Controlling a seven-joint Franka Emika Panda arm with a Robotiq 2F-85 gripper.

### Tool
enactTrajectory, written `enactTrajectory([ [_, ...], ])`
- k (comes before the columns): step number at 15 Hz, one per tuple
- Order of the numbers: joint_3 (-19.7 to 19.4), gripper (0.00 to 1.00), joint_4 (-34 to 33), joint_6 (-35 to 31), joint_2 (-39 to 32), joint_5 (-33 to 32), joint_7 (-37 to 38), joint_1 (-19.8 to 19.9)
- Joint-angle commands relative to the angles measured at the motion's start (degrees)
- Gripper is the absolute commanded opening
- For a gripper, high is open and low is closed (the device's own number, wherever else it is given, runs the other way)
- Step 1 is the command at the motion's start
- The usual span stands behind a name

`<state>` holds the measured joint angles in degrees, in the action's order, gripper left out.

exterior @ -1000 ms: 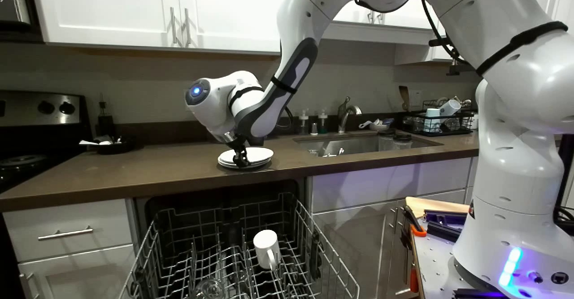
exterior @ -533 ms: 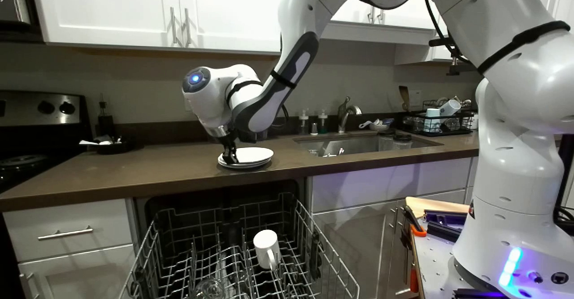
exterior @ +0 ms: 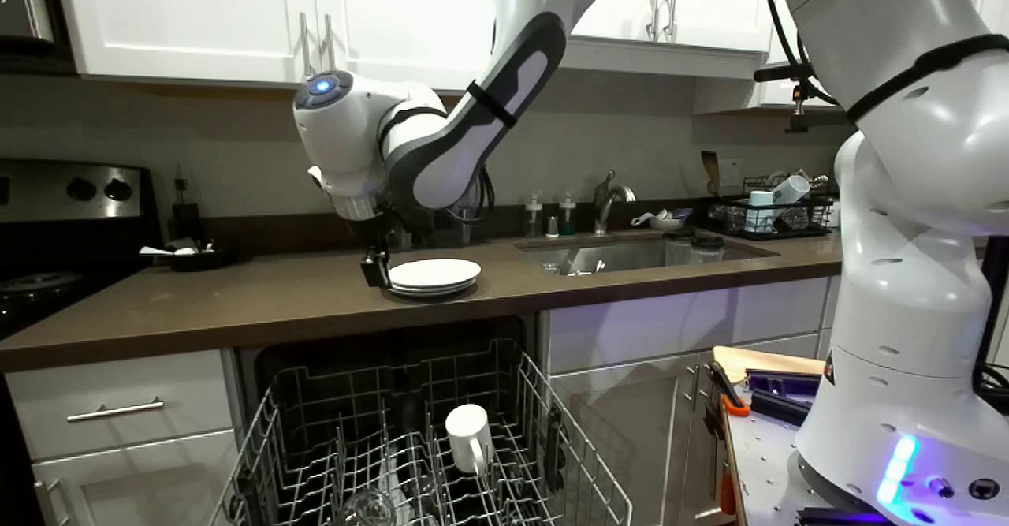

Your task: Remove the white plate from the dishwasher and place it on top of the white plates on the counter

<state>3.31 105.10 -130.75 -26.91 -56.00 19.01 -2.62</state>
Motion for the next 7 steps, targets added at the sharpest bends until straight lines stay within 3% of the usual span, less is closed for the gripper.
enactTrajectory([
  [1, 0.72, 0.97, 4.40, -1.41, 4.84, 5.52, -4.77, -0.82],
  [2, -1.01, 0.98, 1.16, -0.45, 1.59, 3.53, -2.10, -1.99],
  [3, -1.02, 0.94, 1.38, -0.39, 2.00, 3.75, -2.22, -2.31],
  [7, -1.69, 0.98, 1.36, -0.32, 1.59, 3.64, -2.15, -2.65],
])
